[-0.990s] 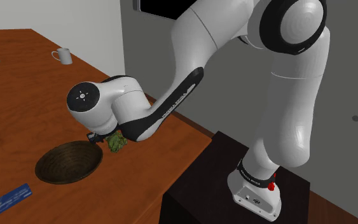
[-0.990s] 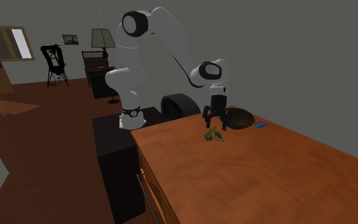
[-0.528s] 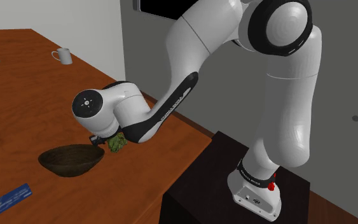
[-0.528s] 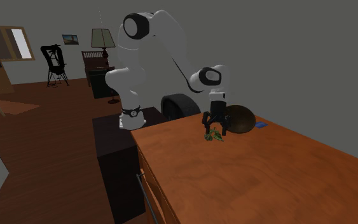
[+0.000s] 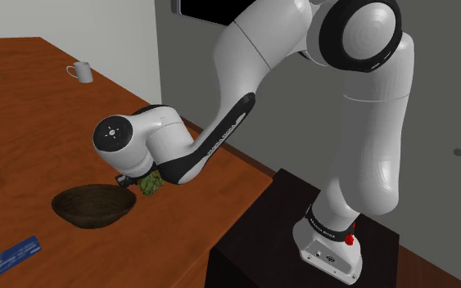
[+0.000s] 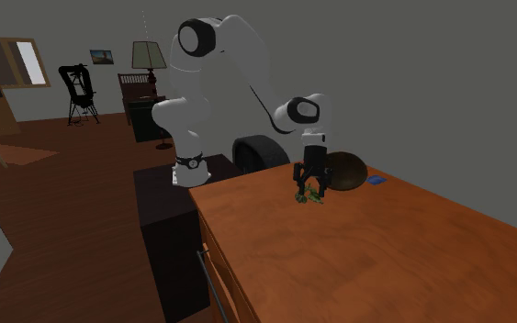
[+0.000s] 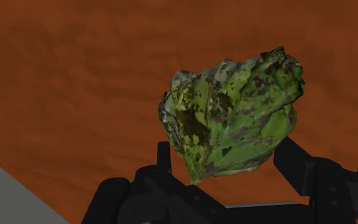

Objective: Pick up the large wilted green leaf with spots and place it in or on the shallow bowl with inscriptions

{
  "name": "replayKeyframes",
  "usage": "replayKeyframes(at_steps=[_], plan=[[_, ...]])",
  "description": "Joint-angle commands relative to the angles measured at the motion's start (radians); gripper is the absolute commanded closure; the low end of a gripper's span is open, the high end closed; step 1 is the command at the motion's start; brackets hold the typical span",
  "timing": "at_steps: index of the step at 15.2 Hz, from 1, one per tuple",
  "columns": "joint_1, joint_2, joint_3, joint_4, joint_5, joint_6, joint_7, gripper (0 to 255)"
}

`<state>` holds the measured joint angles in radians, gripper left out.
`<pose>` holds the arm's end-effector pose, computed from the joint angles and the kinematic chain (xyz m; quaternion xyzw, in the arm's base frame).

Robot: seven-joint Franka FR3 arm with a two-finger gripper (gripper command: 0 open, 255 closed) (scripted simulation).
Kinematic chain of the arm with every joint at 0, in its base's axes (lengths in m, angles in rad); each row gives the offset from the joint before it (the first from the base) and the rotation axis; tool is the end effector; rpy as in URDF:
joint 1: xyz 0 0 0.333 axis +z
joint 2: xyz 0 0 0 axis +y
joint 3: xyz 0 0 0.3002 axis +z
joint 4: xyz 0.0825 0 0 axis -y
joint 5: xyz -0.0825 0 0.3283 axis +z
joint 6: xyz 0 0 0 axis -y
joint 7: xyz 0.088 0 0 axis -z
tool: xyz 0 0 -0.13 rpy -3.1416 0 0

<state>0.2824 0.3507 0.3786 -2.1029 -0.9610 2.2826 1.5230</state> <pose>0.4420 0.2982 0.2619 0.9579 -0.0872 0.2172 0.1662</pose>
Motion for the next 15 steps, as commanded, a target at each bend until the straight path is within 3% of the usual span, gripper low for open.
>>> replayKeyframes(at_steps=[1, 7, 15], plan=[[0.0, 0.0, 0.0, -0.001, 0.0, 0.0, 0.0, 255], [0.001, 0.001, 0.001, 0.001, 0.001, -0.001, 0.0, 255], [-0.016, -0.081, 0.026, 0.0, 0.082, -0.043, -0.084, 255]])
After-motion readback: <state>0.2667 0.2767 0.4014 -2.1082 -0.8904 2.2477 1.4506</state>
